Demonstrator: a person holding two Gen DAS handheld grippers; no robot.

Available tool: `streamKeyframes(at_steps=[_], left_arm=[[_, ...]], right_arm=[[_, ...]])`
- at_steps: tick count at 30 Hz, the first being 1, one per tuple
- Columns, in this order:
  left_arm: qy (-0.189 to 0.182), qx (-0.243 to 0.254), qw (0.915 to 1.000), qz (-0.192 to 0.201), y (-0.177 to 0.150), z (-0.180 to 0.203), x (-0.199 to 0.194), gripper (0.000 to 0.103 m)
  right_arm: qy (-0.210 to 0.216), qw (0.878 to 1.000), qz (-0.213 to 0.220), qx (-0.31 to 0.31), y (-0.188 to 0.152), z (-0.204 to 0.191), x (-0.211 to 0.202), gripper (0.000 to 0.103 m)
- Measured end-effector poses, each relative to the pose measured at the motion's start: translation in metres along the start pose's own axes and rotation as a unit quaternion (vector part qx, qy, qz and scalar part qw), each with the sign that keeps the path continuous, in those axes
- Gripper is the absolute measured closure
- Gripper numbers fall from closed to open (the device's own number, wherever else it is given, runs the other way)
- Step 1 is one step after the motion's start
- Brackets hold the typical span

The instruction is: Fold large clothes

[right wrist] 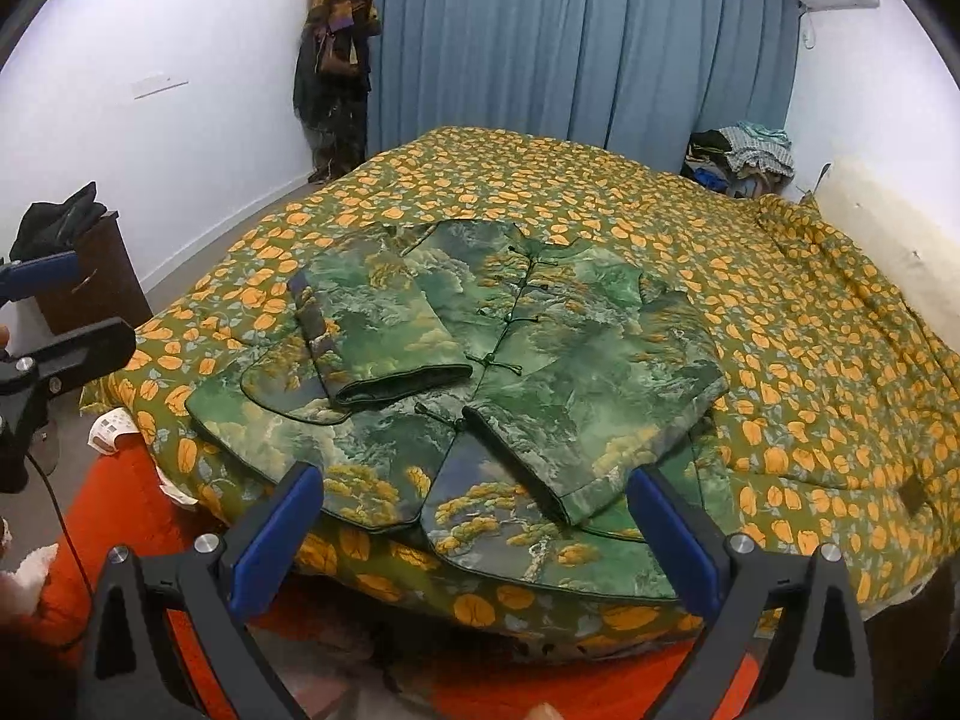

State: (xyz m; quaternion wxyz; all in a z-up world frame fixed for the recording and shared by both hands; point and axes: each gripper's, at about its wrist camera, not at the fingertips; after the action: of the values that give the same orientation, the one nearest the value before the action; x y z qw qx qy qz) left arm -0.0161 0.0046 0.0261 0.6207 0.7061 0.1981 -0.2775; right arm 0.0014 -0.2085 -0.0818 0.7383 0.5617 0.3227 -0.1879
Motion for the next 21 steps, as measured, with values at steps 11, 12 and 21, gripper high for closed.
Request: streamKeyframes(at_steps=[11,12,21], left_arm=[[-0.001,0.005,1.0000,-0.002,0.0011,0.0042,-0.0012,0.000],[-0.001,0.005,1.0000,-0.003,0.0005,0.0041,-0.0008,0.000],[0.001,0.002,1.0000,-0.008,-0.0010,0.0027,0.0010,0.000]], right_arm=[[-0.018,1.000,-0.005,-0.006,0.0019,0.0057,0.0022,0.000],[-0.018,1.000,-0.006,-0.006,0.0018,0.0061,0.0028,0.000],[-0.009,1.000,-0.015,-0.010,-0.0014,0.0037,0.0065,0.000]])
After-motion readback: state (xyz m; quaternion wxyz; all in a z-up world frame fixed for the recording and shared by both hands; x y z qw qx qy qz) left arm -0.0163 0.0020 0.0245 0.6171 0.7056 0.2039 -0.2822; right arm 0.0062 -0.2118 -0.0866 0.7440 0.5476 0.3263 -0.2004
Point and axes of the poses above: each gripper's, at about its wrist camera, not at the fingertips, and x roughly the way its jaws point, z to its right, y to its top, and after that the axes turned 1 degree about -y, right-handed
